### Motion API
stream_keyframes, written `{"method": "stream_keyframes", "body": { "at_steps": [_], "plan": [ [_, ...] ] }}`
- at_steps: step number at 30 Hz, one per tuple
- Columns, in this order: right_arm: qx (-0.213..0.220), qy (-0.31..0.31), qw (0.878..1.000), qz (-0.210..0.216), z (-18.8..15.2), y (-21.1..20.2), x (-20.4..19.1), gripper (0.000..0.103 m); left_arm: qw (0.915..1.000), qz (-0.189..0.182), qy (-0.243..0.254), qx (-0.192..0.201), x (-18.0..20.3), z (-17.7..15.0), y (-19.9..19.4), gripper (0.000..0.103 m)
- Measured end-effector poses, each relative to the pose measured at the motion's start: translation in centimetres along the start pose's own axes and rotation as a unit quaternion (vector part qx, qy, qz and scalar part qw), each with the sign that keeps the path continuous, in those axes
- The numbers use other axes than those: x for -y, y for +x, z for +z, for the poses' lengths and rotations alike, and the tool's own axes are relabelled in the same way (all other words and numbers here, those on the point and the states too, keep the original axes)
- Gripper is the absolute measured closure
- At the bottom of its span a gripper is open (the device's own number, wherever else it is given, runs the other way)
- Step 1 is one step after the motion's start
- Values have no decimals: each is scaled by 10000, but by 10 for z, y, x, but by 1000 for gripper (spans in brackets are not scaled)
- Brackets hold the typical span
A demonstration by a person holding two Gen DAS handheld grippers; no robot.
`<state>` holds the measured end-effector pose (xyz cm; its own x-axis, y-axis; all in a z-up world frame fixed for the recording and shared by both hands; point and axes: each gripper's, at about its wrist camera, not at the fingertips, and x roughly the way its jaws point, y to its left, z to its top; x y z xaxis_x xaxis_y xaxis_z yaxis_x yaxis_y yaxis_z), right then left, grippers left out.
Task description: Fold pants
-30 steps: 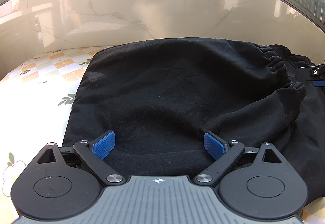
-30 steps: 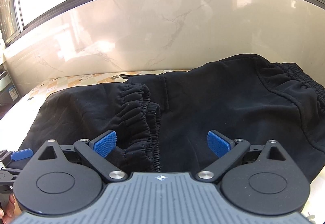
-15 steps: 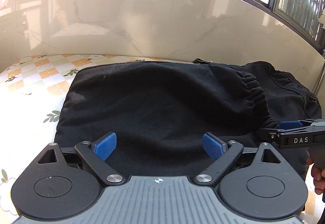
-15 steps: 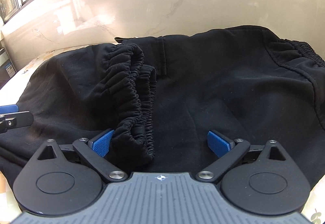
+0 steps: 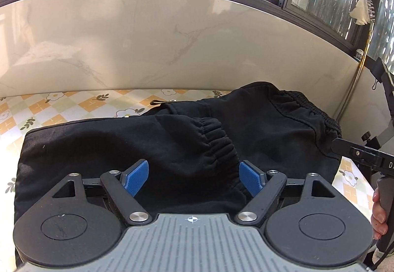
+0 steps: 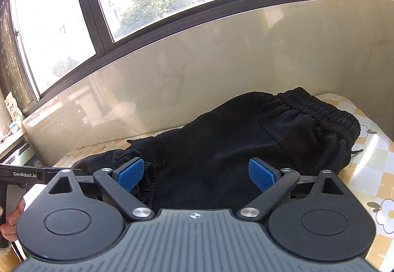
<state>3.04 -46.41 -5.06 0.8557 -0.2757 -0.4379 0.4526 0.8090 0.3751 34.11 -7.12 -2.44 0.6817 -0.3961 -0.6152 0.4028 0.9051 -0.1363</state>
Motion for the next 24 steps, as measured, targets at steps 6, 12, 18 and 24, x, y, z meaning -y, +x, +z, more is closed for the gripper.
{"method": "stream_keyframes", "body": {
  "at_steps": [6, 12, 18, 24],
  "plan": [
    [147, 494, 9985, -156, -6, -15, 52, 9, 9974, 529, 227, -426, 14, 17, 71, 65],
    [-181, 733, 9964, -393, -19, -10, 92, 9, 9946, 809, 249, -593, 18, 21, 122, 71],
    [-422, 1216, 9914, -251, -21, 13, 119, 9, 9912, 1079, 300, -705, 31, 22, 156, 73],
    [-592, 1753, 9827, -91, -22, 43, 138, 8, 9900, 1203, 393, -617, 25, 14, 142, 74]
  ]
}}
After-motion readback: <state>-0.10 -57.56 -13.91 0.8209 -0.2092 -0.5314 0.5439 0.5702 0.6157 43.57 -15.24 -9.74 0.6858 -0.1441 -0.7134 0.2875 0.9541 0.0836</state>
